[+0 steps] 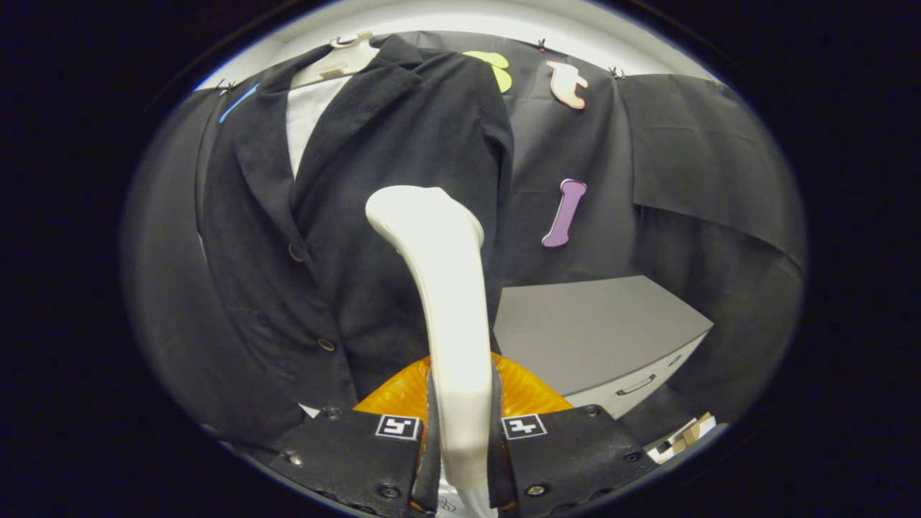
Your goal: Iron the clothes twice with a garment steamer, once on the left side and once on the right side.
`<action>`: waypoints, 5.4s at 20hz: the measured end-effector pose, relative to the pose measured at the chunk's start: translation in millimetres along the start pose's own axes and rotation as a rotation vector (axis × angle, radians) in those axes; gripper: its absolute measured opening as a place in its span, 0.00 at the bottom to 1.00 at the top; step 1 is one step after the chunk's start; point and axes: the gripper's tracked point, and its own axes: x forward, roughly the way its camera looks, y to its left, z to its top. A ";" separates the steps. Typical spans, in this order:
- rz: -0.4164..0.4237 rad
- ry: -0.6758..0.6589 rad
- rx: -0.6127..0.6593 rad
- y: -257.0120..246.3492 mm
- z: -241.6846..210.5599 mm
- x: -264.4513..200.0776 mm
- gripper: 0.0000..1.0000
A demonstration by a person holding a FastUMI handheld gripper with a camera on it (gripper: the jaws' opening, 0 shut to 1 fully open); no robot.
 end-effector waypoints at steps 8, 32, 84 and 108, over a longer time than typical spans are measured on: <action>-0.011 0.058 -0.053 -0.3 -42.2 7.7 0.28; -0.001 0.194 -0.183 9.0 -161.7 23.8 0.28; 0.003 -0.346 -0.271 187.5 65.5 -32.6 0.29; 0.098 -0.085 -0.451 169.0 -115.1 -3.4 0.28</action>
